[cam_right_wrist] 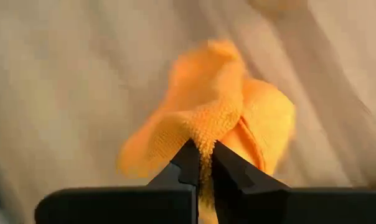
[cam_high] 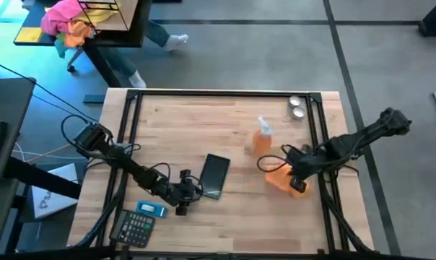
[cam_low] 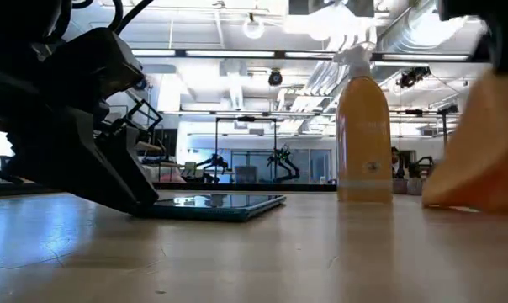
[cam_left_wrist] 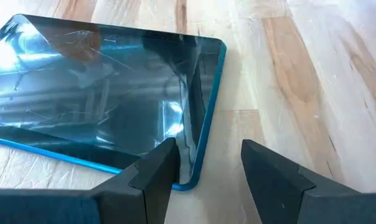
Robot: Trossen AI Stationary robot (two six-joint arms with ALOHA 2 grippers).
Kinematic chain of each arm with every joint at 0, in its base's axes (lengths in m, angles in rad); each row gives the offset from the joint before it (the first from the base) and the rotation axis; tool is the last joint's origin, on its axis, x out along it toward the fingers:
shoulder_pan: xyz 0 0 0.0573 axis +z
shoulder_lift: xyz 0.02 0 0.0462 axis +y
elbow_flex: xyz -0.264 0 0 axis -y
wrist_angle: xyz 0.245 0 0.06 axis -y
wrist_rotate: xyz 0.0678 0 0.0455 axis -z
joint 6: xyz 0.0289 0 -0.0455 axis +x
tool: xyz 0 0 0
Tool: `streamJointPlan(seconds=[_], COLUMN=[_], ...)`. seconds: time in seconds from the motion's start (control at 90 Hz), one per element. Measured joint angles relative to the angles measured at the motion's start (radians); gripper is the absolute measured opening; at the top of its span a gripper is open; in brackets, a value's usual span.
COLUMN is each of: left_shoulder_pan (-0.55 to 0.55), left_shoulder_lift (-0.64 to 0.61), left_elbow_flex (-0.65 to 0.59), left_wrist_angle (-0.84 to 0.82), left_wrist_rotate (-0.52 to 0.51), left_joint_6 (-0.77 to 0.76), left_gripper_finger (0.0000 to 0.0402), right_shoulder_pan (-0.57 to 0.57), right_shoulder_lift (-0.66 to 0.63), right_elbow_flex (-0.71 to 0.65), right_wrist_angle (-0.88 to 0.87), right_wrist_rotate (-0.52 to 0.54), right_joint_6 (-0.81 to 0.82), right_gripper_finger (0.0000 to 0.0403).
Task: Apply microfiber cloth
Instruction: Wipe tablet with a microfiber cloth, then return to Home Position
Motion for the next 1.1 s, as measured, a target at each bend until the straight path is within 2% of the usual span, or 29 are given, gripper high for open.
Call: streamJointPlan(seconds=[0.178,0.311,0.5,0.667,0.822,0.933,1.0,1.1], left_shoulder_pan=[0.001,0.0,-0.017,-0.022,0.001,0.028,0.048,0.083], left_shoulder_lift=[-0.005,-0.092,-0.335,-0.532,-0.721,-0.84,-0.902,-0.985], left_elbow_flex=[0.0,0.002,0.027,0.028,0.028,0.028,0.028,0.028], left_wrist_angle=[-0.004,-0.126,-0.325,-0.341,-0.364,-0.366,-0.363,-0.363], left_wrist_rotate=[-0.012,-0.039,-0.147,-0.154,-0.156,-0.157,-0.157,-0.158], left_joint_6=[0.0,0.016,0.024,0.084,0.187,0.258,0.301,0.337], left_gripper_finger=[0.0168,0.0168,0.0168,0.0168,0.0168,0.0168,0.0168,0.0168], right_shoulder_pan=[0.0,-0.002,-0.023,-0.042,-0.042,-0.043,-0.05,-0.082], right_shoulder_lift=[0.001,0.005,0.003,0.001,0.0,-0.008,-0.026,-0.074], right_elbow_flex=[-0.144,-0.127,-0.037,0.088,0.231,0.306,0.325,0.33], right_wrist_angle=[-0.033,-0.03,-0.184,-0.301,-0.289,-0.18,-0.087,0.058], right_wrist_rotate=[-0.017,0.039,0.113,0.199,0.402,0.513,0.548,0.526], right_joint_6=[0.107,0.107,0.076,0.013,-0.106,-0.271,-0.389,-0.56], right_gripper_finger=[0.0002,0.002,0.0091,0.0159,0.0196,0.0205,0.0206,0.0203])
